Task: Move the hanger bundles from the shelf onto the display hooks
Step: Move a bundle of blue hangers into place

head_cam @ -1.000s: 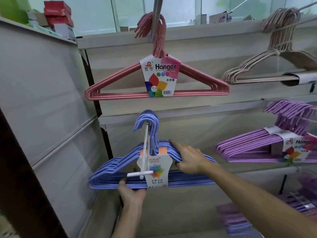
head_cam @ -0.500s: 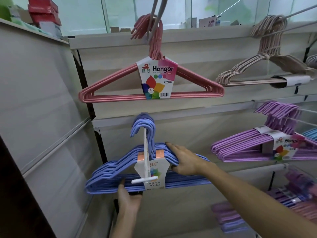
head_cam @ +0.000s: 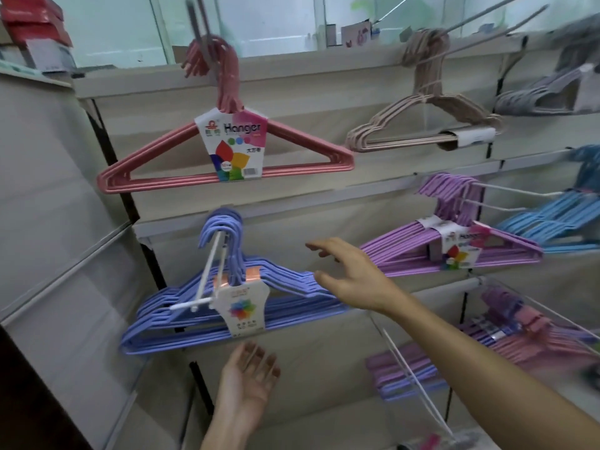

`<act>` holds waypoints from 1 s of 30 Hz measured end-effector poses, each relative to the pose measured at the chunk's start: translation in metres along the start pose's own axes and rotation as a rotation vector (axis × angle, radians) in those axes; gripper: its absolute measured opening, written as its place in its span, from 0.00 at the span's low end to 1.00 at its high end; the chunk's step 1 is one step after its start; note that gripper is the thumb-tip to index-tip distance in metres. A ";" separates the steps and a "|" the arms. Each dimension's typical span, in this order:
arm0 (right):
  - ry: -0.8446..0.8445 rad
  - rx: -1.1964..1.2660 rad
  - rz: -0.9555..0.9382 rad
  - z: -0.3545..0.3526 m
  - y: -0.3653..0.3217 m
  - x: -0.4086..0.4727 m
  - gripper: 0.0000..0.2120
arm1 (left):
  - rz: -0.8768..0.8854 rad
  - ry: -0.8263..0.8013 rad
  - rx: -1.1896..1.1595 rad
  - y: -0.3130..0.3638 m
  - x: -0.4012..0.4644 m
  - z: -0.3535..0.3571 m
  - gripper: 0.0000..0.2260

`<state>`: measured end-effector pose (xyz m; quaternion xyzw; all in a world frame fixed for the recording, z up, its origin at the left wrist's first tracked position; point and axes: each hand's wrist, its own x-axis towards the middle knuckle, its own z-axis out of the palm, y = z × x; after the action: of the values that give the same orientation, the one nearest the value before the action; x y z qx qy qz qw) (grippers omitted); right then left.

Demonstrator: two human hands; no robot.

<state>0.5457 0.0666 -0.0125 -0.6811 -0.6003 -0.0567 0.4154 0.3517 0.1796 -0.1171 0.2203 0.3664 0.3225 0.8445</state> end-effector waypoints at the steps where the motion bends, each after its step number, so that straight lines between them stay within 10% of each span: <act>1: 0.030 -0.002 -0.006 -0.010 -0.002 -0.007 0.25 | 0.004 -0.026 0.003 -0.007 -0.008 0.010 0.09; 17: 0.434 -0.232 0.145 -0.272 -0.004 -0.223 0.15 | 0.506 -0.702 0.756 -0.218 -0.149 0.189 0.08; 30: 0.733 -0.451 0.490 -0.458 0.015 -0.451 0.13 | 0.550 -1.369 1.018 -0.429 -0.267 0.301 0.05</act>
<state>0.6286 -0.5701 0.0173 -0.8103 -0.2097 -0.3216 0.4427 0.6058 -0.3482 -0.0598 0.7923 -0.1846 0.1101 0.5710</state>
